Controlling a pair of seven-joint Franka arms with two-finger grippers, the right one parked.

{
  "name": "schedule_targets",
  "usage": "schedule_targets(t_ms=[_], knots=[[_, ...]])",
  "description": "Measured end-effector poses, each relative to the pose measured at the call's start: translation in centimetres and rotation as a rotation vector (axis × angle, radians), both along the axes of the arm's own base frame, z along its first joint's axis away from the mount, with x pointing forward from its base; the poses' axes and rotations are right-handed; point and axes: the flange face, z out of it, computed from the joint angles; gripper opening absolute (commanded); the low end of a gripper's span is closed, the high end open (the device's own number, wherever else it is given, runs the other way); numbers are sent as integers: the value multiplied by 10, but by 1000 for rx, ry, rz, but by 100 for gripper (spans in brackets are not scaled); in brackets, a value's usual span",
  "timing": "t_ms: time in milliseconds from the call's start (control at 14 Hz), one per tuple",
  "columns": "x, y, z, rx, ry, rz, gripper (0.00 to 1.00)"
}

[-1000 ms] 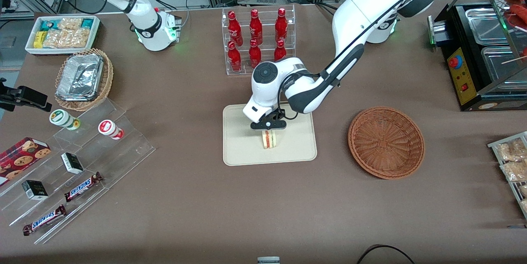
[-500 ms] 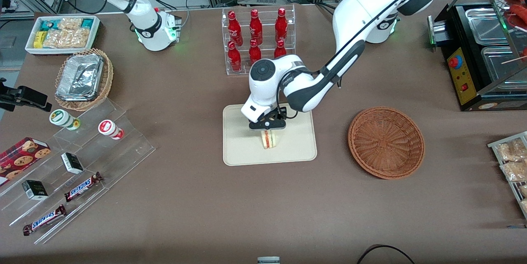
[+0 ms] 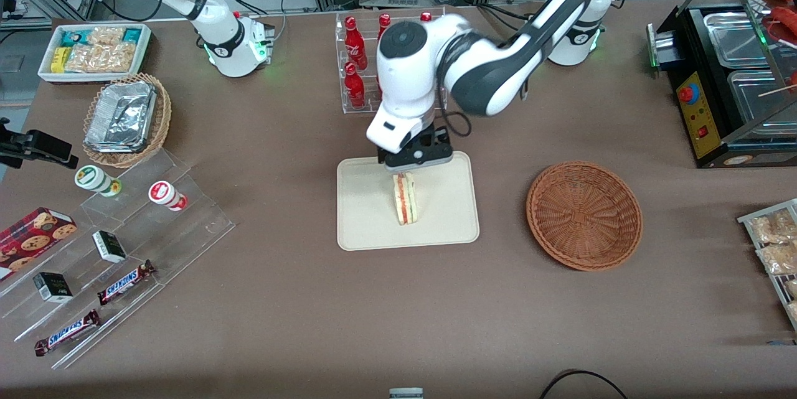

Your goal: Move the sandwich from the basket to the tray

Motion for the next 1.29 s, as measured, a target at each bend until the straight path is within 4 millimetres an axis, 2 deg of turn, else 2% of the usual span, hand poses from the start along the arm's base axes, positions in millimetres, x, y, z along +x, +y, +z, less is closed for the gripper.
schedule_targets(t_ms=[143,357,571,714,1000,1286], knots=[[9,36,42,7,13,3,100],[24,99,96,8,60,-32,100],[30,161,135,32,107,-94,100],[36,191,149,47,112,-136,100],[48,245,159,50,150,-199,100],[53,324,183,40,183,-274,100]])
